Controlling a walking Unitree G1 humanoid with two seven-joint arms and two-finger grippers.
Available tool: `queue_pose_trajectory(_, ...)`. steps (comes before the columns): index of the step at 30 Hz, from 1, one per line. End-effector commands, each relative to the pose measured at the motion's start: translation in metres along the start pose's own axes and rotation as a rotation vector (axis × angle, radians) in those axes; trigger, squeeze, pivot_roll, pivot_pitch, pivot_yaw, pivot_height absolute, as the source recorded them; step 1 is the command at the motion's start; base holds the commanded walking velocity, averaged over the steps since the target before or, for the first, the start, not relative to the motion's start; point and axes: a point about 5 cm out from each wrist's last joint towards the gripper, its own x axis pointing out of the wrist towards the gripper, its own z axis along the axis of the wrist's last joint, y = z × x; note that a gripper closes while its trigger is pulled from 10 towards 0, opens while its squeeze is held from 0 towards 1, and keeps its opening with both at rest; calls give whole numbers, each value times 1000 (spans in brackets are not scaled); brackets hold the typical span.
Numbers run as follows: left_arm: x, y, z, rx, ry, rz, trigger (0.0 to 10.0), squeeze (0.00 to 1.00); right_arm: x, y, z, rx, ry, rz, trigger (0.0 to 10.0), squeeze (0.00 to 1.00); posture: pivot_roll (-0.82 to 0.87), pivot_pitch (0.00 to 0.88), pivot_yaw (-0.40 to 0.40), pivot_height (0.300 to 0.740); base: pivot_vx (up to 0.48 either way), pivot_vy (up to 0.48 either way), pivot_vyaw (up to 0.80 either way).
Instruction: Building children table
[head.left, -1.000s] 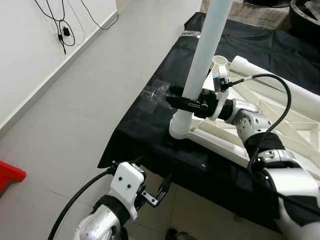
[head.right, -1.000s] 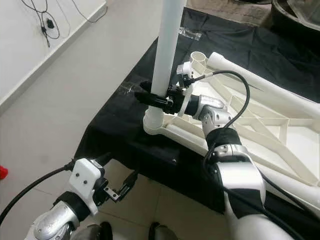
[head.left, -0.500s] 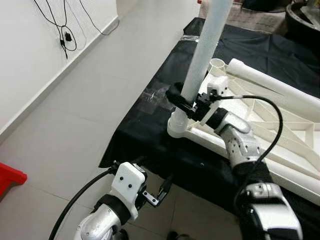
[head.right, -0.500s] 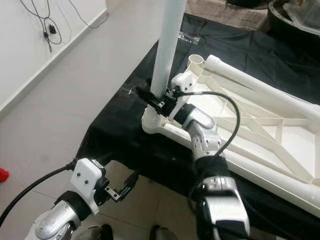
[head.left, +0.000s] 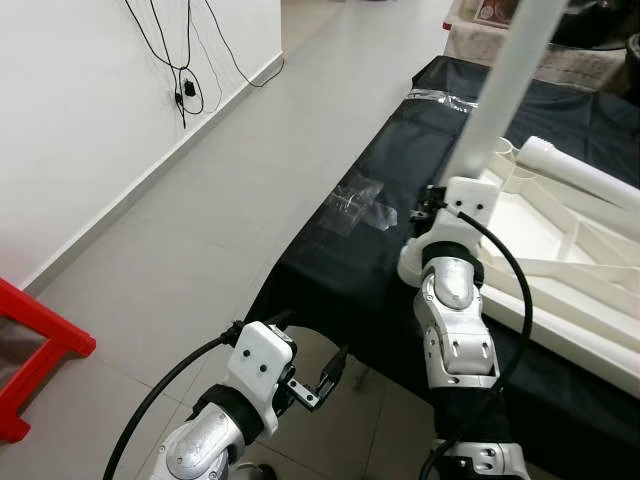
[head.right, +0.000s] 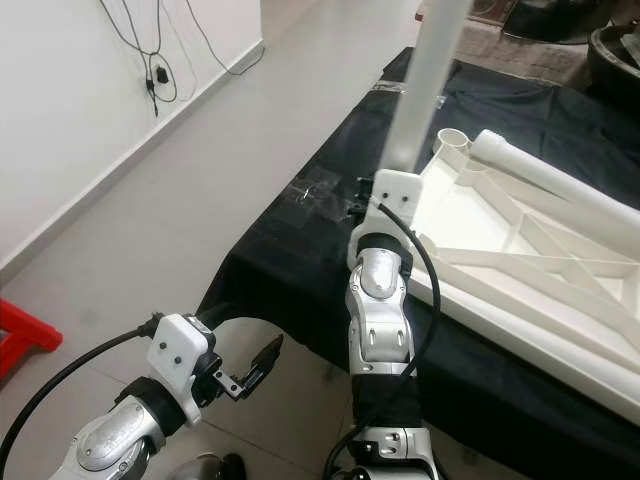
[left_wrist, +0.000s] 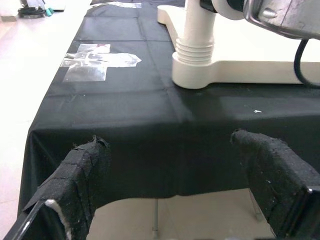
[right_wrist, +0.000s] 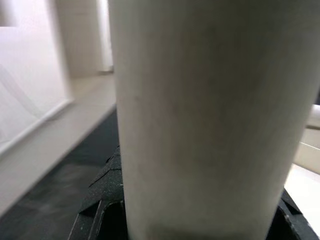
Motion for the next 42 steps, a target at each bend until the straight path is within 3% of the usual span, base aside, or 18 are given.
queue_pose_trajectory(1, -1, -1, -6, -1, 22, -3, 10000, 0, -25, 37, -13, 114, 157, -47, 0, 0, 106, 196, -41, 740, 0, 0, 0)
queue_pose_trajectory(3, -1, -1, -6, -2, 22, -3, 10000, 0, -27, 43, -11, 122, 165, -60, 0, 0, 107, 199, -43, 740, 0, 0, 0)
queue_pose_trajectory(4, -1, -1, -6, -3, 22, -2, 10000, 0, -29, 47, -11, 133, 180, -62, 4353, 0, 109, 201, -43, 740, 0, 0, 0)
queue_pose_trajectory(6, -1, -1, -6, -3, 22, -2, 10000, 0, -29, 47, -11, 133, 180, -62, 4353, 0, 109, 201, -43, 740, 0, 0, 0)
queue_pose_trajectory(7, -1, -1, -6, -5, 22, -3, 10000, 0, -30, 51, -10, 125, 196, -41, 10000, 0, 106, 205, -43, 740, 0, 0, 0)
queue_pose_trajectory(9, -1, -1, -7, -9, 24, -4, 10000, 0, -29, 53, -9, 110, 186, 58, 10000, 0, 95, 209, -42, 740, 0, 0, 0)
queue_pose_trajectory(11, -1, -1, -7, -10, 25, -4, 10000, 0, -29, 53, -9, 95, 184, 82, 10000, 0, 95, 209, -42, 740, 0, 0, 0)
queue_pose_trajectory(12, -1, -1, -7, -11, 25, -5, 10000, 0, -29, 52, -10, 92, 185, 104, 10000, 365, 92, 208, -40, 740, 0, 0, 0)
queue_pose_trajectory(18, -1, -1, -8, -11, 25, -7, 10000, 0, -25, 47, -12, 100, 175, 138, 10000, 388, 92, 203, -41, 740, 0, 0, 0)
queue_pose_trajectory(19, -1, -1, -8, -10, 25, -6, 10000, 0, -20, 45, -11, 123, 151, 190, 10000, 0, 91, 204, -40, 740, 0, 0, 0)
queue_pose_trajectory(21, 0, 0, -9, -9, 24, -5, 10000, 0, -12, 41, -9, 150, 125, 254, 10000, 0, 88, 200, -42, 740, 0, 0, 0)
queue_pose_trajectory(22, 1, 1, -10, -9, 24, -3, 10000, 0, 2, 31, -8, 184, 91, 336, 10000, 0, 85, 197, -44, 740, 0, 0, 0)
queue_pose_trajectory(24, 1, 1, -10, -9, 24, -2, 10000, 0, 7, 25, -7, 191, 82, 354, 10000, 0, 85, 197, -44, 740, 0, 0, 0)
queue_pose_trajectory(30, 1, 1, -10, -10, 24, -1, 10000, 0, 24, 2, -9, 88, 59, 288, 10000, 0, 80, 196, -45, 740, 0, 0, 0)
queue_pose_trajectory(31, 1, 1, -10, -10, 24, -1, 10000, 0, 21, 2, -11, 87, 64, 289, 10000, 1000, 82, 199, -45, 740, 0, 0, 0)
queue_pose_trajectory(42, 2, 0, -10, -12, 23, 0, 10000, 0, 4, 10, -17, 76, 72, 237, 10000, 1000, 87, 202, -42, 740, 0, 0, 0)
